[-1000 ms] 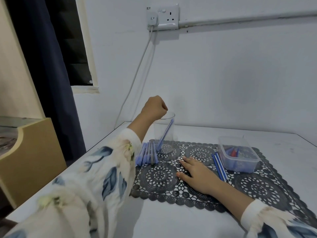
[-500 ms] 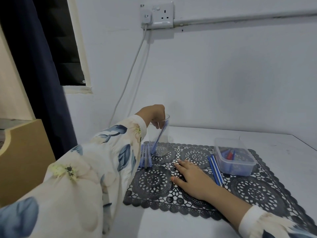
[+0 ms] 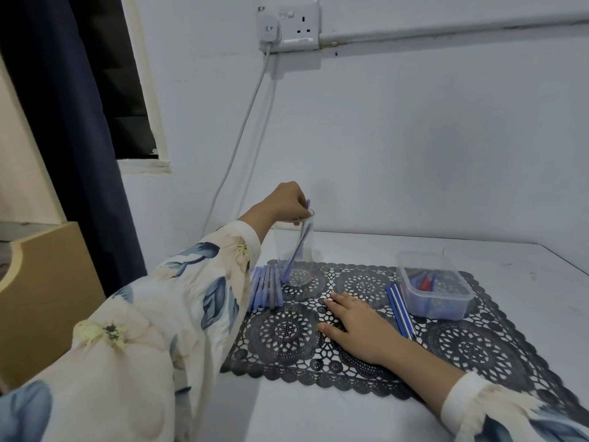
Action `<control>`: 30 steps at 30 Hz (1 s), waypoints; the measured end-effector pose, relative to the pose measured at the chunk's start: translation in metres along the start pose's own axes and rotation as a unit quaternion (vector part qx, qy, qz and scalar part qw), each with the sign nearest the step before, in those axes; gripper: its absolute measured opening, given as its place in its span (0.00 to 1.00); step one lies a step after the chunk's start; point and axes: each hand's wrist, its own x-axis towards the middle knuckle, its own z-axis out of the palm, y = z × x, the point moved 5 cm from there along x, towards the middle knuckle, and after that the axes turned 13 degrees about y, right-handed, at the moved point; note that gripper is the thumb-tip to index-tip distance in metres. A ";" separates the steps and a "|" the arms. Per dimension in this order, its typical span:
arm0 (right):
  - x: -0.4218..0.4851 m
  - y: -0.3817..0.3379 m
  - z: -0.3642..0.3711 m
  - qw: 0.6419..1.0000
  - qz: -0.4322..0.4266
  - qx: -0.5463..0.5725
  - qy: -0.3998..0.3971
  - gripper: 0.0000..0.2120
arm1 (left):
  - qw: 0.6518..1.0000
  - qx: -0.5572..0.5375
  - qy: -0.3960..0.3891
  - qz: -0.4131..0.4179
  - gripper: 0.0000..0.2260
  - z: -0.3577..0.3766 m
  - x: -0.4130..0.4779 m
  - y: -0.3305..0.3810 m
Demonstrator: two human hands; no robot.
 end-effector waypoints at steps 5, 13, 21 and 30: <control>0.000 0.001 0.000 1.000 0.003 0.002 0.002 0.32 | 0.979 -0.093 0.177 0.035 0.08 -0.025 -0.006 0.004; -0.001 0.000 -0.001 1.000 0.007 0.011 0.007 0.32 | 0.871 -0.231 0.404 0.159 0.14 -0.062 -0.047 0.027; -0.001 -0.001 -0.003 1.000 0.011 0.016 0.014 0.31 | 0.873 -0.202 0.408 0.176 0.10 -0.052 -0.090 0.027; -0.003 -0.003 -0.009 0.998 0.010 0.044 0.053 0.27 | 0.914 -0.165 0.354 0.110 0.07 -0.005 -0.143 0.002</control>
